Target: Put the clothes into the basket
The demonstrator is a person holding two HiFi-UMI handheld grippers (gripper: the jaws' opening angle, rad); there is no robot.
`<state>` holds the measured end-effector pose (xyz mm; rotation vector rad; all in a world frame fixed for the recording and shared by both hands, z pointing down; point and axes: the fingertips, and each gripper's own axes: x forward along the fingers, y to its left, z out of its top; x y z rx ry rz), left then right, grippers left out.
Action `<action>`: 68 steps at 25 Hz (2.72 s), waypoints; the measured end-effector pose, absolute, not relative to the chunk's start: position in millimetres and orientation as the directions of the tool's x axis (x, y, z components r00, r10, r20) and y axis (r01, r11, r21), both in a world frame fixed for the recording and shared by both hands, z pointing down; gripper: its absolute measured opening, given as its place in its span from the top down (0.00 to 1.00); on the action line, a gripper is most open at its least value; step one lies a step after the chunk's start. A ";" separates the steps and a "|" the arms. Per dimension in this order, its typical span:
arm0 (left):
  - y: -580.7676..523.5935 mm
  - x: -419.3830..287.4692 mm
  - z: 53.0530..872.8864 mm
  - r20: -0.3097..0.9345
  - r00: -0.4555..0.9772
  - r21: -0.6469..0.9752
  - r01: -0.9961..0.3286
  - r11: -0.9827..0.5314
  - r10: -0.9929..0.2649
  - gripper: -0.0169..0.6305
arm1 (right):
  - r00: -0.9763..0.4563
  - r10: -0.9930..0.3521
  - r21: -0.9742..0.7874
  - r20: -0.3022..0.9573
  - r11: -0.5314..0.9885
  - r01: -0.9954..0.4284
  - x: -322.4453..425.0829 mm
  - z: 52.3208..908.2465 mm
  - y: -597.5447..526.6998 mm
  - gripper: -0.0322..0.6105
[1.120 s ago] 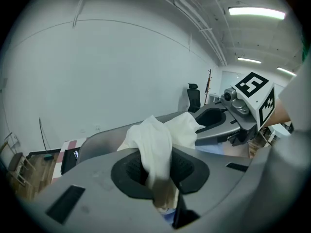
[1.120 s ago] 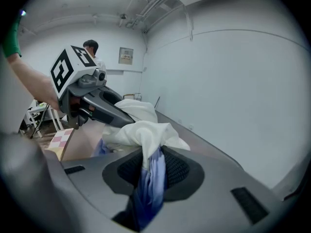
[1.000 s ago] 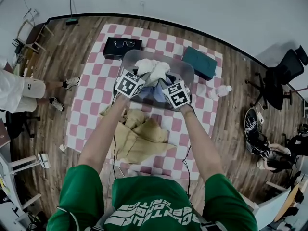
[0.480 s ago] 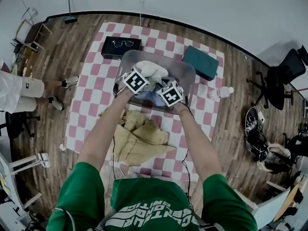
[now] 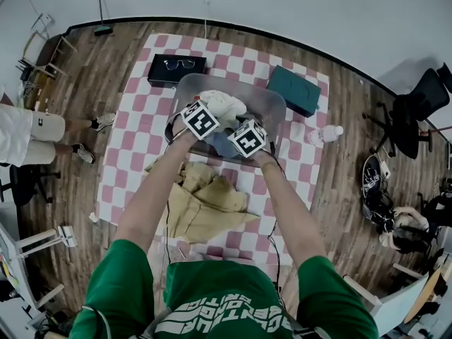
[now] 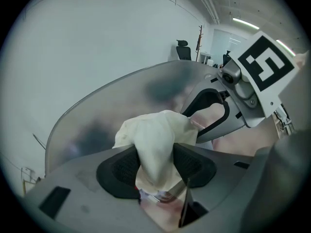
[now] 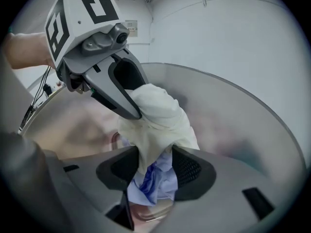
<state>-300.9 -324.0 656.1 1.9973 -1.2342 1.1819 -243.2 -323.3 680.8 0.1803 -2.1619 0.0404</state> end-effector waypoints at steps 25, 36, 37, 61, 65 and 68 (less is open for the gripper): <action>-249.1 -273.1 492.1 0.537 0.231 -0.046 -0.952 -0.301 -0.811 0.97 | -0.785 -0.328 0.121 0.526 0.942 -0.313 -205.0 495.5 -284.8 0.94; -129.1 -232.5 417.6 0.320 0.275 -0.007 -0.956 -0.292 -0.907 0.97 | -0.860 -0.325 0.101 0.393 0.945 -0.311 -153.6 424.6 -179.4 0.94; -118.2 -230.3 414.3 0.310 0.276 -0.005 -0.956 -0.292 -0.910 0.97 | -0.862 -0.329 0.099 0.387 0.944 -0.316 -148.1 421.6 -169.6 0.94; 78.5 -208.6 402.6 0.213 0.266 0.014 -0.963 -0.269 -0.940 0.97 | -0.870 -0.377 0.068 0.319 0.924 -0.375 -57.8 411.5 8.7 0.94; 84.0 -199.3 399.3 0.202 0.234 0.016 -0.972 -0.236 -0.951 0.97 | -0.884 -0.343 0.057 0.317 0.937 -0.344 -50.6 412.5 7.0 0.94; 85.3 -188.5 398.9 0.194 0.204 0.030 -0.979 -0.202 -0.960 0.97 | -0.892 -0.315 0.051 0.325 0.947 -0.316 -38.5 415.4 4.4 0.94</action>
